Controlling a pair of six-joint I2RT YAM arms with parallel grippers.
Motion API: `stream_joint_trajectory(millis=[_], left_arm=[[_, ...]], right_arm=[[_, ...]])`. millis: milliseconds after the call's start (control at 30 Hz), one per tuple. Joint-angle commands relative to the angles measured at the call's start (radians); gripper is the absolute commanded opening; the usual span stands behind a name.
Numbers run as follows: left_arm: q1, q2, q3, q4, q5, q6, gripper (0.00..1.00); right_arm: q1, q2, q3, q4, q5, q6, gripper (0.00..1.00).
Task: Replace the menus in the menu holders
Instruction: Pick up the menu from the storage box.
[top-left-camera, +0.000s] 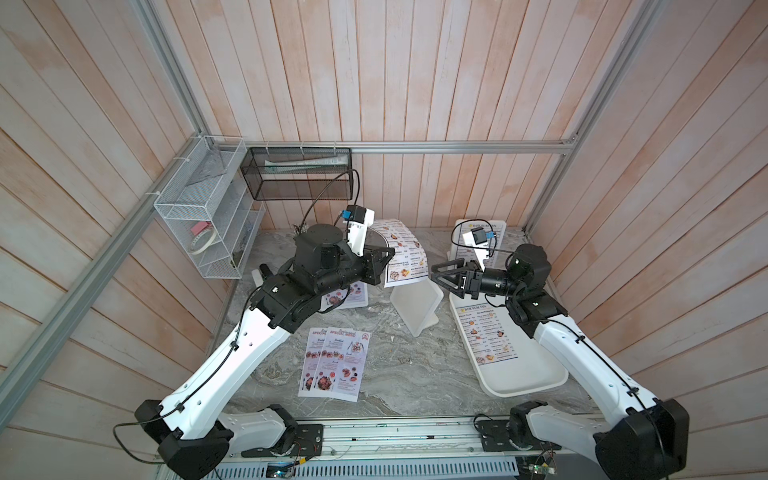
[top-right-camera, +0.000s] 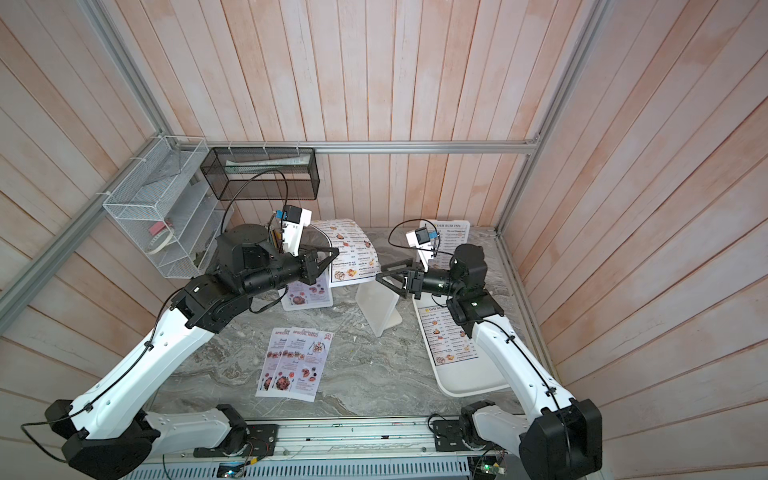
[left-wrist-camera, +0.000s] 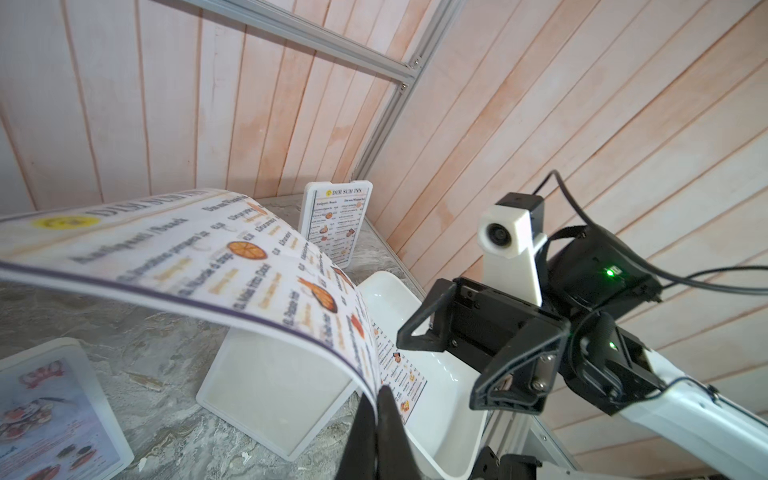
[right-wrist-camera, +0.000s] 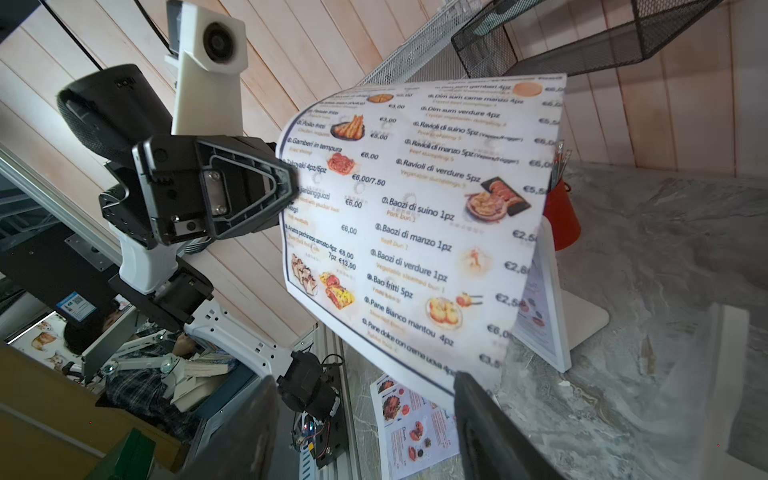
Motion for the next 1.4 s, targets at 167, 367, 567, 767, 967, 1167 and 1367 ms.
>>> stream_joint_trajectory(millis=[167, 367, 567, 767, 967, 1167, 1367], left_arm=[[0.006, -0.004, -0.070, 0.057, 0.113, 0.051, 0.05], [0.009, -0.016, -0.088, 0.061, 0.104, 0.058, 0.05], [0.009, -0.025, -0.116, 0.089, 0.139, 0.046, 0.05], [0.010, -0.044, -0.112, 0.092, 0.140, 0.049, 0.05], [0.010, -0.045, -0.117, 0.102, 0.212, 0.039, 0.05], [0.009, -0.060, -0.156, 0.119, 0.248, 0.034, 0.05], [0.009, -0.077, -0.191, 0.128, 0.255, 0.025, 0.05]], right_arm=[[0.003, 0.036, -0.062, 0.065, -0.028, 0.023, 0.68], [0.004, 0.039, -0.086, 0.045, -0.017, 0.004, 0.69], [0.008, 0.060, -0.083, 0.078, -0.035, 0.031, 0.69], [0.005, 0.067, -0.093, 0.027, -0.031, -0.018, 0.69], [0.006, 0.077, -0.104, 0.088, -0.047, 0.018, 0.70], [0.007, 0.099, -0.106, 0.236, -0.106, 0.119, 0.70], [0.009, 0.103, -0.114, 0.381, -0.141, 0.215, 0.70]])
